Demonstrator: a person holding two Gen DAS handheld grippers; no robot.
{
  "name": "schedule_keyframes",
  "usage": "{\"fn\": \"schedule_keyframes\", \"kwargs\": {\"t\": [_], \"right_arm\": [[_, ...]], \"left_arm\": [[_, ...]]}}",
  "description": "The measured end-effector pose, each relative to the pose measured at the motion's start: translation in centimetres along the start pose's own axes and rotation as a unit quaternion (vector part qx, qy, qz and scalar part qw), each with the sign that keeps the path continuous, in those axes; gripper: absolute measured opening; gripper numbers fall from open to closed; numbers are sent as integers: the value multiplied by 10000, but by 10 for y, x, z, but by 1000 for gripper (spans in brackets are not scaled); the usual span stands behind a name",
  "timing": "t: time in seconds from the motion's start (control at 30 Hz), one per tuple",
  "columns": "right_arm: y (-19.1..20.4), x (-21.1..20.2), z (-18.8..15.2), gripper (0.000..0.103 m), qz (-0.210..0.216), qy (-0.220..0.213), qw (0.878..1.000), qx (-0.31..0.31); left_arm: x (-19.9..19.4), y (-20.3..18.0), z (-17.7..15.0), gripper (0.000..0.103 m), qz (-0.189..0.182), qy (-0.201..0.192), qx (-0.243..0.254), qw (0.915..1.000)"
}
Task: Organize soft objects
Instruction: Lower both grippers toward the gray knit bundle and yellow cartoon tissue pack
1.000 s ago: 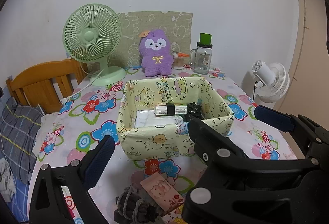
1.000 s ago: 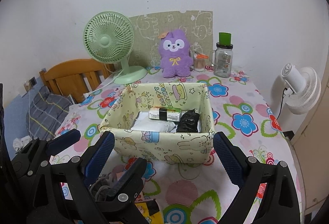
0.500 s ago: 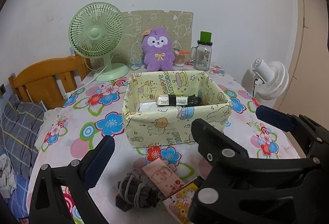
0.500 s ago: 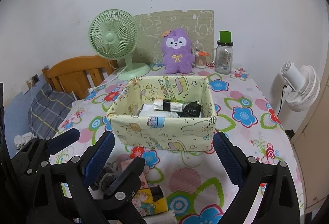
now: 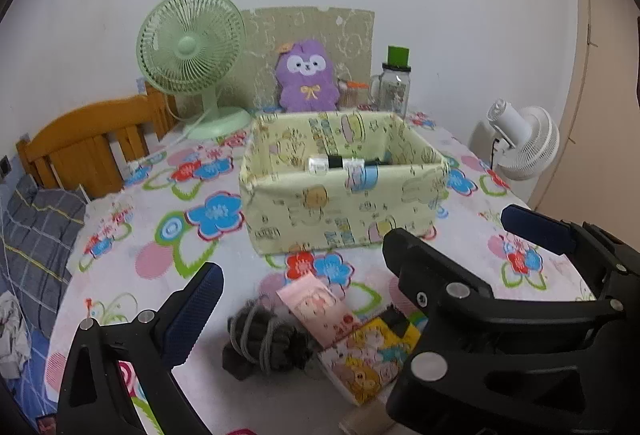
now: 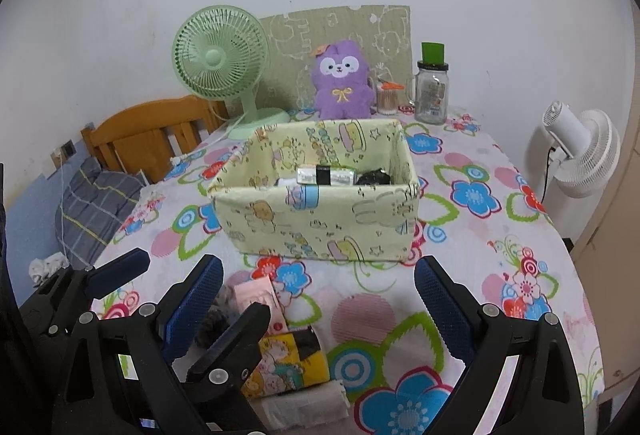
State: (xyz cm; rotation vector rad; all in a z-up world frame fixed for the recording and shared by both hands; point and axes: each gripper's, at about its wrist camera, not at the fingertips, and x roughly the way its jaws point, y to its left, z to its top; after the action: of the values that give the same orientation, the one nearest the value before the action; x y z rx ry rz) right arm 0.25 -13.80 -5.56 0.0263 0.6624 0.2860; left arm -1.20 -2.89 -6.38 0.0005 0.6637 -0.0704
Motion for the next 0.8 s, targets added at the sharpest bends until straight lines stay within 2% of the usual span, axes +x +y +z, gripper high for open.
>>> {"fn": "schedule_keyframes", "kwargs": {"t": [0.17, 0.8], "right_arm": [[0, 2, -10, 98, 27, 78, 10000, 20], [5, 17, -38, 98, 121, 503, 9986, -68]], "left_arm": [[4, 2, -10, 102, -93, 173, -44, 9998], [14, 5, -41, 102, -46, 550, 67, 9985]]}}
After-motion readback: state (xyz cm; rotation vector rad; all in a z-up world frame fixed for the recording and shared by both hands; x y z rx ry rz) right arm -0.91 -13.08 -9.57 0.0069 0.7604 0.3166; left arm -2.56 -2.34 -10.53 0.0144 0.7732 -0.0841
